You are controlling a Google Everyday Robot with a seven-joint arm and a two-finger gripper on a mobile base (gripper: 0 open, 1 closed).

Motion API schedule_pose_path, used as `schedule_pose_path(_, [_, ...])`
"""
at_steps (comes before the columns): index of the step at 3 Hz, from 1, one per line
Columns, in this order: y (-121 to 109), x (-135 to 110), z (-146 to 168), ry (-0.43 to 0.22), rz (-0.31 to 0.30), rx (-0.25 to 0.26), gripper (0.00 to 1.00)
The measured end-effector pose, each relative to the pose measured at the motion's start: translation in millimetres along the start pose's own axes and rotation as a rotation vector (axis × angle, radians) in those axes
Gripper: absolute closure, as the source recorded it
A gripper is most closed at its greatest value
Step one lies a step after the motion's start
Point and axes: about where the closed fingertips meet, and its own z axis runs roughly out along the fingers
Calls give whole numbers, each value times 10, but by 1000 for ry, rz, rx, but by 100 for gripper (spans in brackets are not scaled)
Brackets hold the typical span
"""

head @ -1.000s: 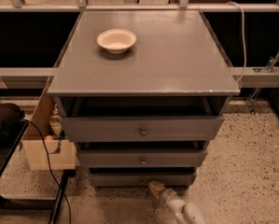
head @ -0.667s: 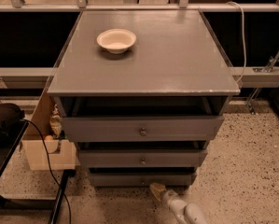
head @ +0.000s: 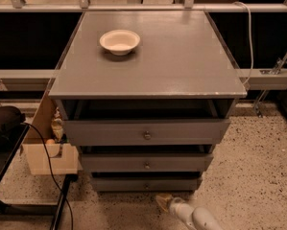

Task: Close bottom drawer

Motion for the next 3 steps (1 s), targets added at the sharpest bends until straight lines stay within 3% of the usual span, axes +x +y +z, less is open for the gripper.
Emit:
schedule_pose_path(2, [187,-192,-243,-54,64,-208,100])
schedule_pose_path(3, [294,-242,-355,-81,88,-350,100])
